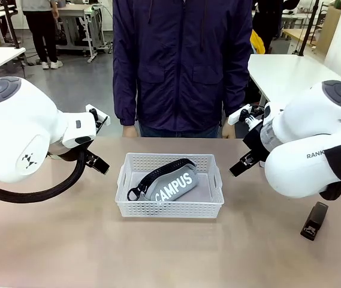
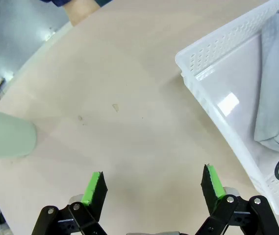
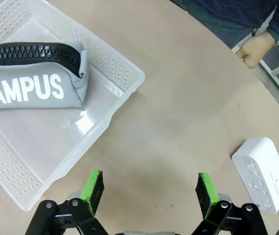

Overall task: Efficiently arrange items inside the basket to fit them all.
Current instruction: Pick up the Digital clock and place it inside the Organizing basket.

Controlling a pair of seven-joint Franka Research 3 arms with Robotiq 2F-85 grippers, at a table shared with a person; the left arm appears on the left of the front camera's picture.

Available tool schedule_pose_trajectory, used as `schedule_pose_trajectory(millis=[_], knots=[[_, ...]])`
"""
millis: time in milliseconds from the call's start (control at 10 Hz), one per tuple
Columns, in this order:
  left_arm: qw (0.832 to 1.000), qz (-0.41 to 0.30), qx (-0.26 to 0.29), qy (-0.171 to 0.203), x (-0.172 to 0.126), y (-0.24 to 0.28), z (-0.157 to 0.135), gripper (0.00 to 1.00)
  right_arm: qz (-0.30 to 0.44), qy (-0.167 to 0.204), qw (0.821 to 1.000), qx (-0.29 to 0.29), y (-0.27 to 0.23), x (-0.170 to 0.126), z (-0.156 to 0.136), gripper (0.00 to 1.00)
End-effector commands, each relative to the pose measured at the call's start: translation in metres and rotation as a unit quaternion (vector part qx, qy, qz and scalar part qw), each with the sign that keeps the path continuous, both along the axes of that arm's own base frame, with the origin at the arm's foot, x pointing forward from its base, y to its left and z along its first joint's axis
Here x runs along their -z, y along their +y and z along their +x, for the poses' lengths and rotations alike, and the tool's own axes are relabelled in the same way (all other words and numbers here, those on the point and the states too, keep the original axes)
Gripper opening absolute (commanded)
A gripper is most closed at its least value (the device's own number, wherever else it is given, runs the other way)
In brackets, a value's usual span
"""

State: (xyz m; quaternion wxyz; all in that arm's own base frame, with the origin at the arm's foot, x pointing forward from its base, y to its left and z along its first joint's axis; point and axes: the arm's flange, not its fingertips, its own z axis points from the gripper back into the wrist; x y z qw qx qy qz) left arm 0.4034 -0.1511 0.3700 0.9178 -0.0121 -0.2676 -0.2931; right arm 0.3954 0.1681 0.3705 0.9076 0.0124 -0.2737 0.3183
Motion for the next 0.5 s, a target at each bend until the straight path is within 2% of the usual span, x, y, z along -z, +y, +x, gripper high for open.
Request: schedule_pose_trajectory(millis=[0, 400], knots=[[1.0, 0.0, 0.0, 0.0, -0.0001, -0.0001, -0.0001, 1.0, 0.0, 0.0, 1.0, 0.0, -0.0001, -0.0002, 0.0, 1.0], [1.0, 0.0, 0.0, 0.0, -0.0001, -0.0001, -0.0001, 1.0, 0.0, 0.0, 1.0, 0.0, -0.0001, -0.0002, 0.0, 1.0]])
